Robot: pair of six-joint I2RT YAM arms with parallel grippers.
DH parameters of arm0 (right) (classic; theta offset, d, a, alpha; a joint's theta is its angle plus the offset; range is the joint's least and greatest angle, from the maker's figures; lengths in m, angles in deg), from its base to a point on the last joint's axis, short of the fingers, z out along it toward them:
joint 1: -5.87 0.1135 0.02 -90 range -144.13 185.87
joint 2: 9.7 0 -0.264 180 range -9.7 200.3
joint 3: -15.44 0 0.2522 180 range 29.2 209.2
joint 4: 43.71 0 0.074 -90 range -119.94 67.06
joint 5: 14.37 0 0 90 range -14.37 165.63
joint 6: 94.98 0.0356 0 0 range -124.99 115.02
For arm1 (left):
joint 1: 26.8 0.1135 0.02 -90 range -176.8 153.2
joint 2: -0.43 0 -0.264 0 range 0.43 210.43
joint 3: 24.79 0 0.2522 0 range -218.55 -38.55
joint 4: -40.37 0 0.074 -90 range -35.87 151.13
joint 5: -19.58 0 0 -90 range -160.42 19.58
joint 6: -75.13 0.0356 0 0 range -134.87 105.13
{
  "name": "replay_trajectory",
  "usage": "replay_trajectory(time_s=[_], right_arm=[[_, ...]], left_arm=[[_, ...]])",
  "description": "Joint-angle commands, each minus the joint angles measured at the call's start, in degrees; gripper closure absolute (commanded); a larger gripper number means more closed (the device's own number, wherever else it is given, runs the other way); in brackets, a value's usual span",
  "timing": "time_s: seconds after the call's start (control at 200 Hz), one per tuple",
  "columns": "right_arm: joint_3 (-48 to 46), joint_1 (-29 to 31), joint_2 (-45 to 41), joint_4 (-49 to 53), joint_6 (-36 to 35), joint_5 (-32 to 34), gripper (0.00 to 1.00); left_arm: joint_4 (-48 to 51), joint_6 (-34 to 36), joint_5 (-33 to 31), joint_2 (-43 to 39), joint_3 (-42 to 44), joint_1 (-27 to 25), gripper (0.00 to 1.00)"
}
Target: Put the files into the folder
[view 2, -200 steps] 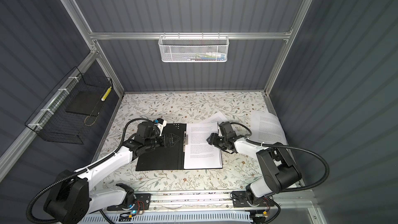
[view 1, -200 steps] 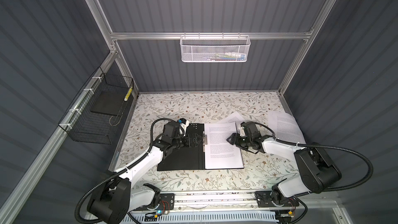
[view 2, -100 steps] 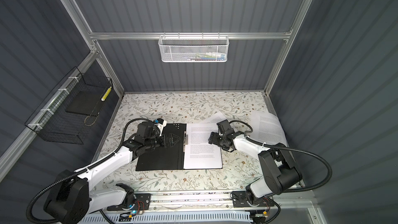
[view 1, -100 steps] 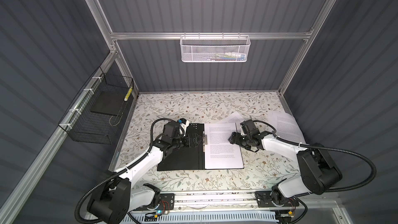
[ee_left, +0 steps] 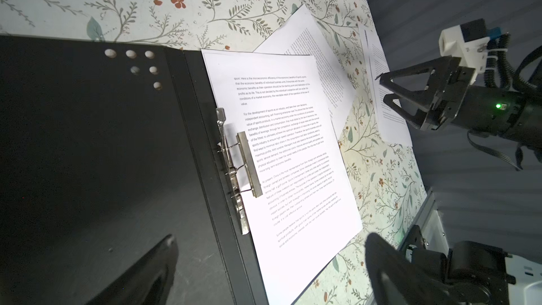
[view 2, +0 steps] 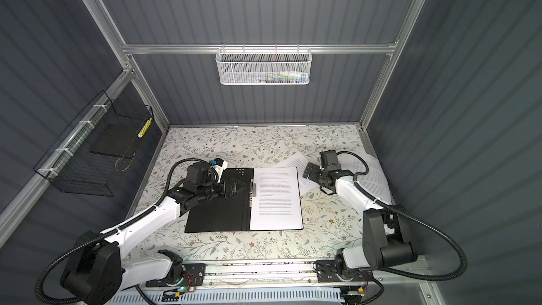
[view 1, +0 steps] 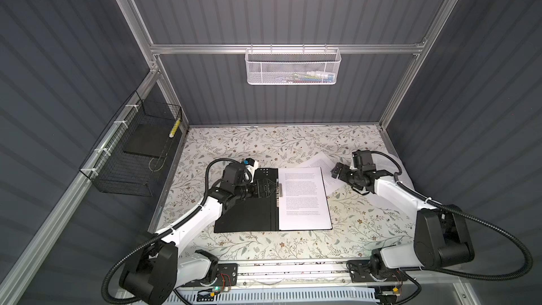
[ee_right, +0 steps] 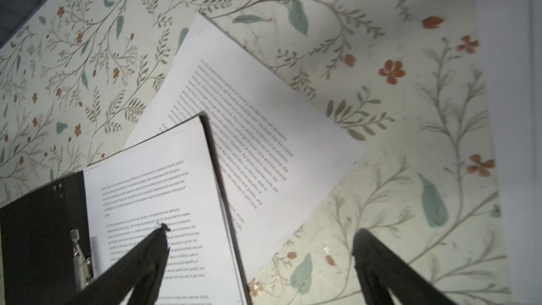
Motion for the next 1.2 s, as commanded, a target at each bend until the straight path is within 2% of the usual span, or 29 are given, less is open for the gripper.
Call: replay_trajectory(time_s=[0.0,0.31,0.585,0.8,0.975,1.196], right_arm=[[-0.54,-2.7,2.59,-2.31,-0.24,-2.46,0.03],[3.36,-6.04,11.84,-4.43,1.72,-4.91,0.09],[5.63,-6.03,16.56,-6.35,5.08,-8.96,0.08],[4.47,-6.01,18.0,-9.38,8.71,-11.31,0.06],[4.71,-6.05,18.75,-9.93,10.55,-13.6,0.01],[3.1,-6.05,18.58,-11.56,14.0,-14.22,0.01]], left_arm=[[0.63,-0.34,1.42,4.29,-4.91,-1.29,0.0],[2.06,0.68,0.3,22.32,-22.52,-7.74,0.0],[6.05,1.14,2.49,40.88,-42.86,-8.15,0.0],[11.09,2.87,3.29,51.67,-56.42,-8.06,0.0],[13.97,4.19,3.65,58.31,-63.35,-8.05,0.0],[17.26,5.42,4.09,64.43,-69.53,-7.8,0.0]])
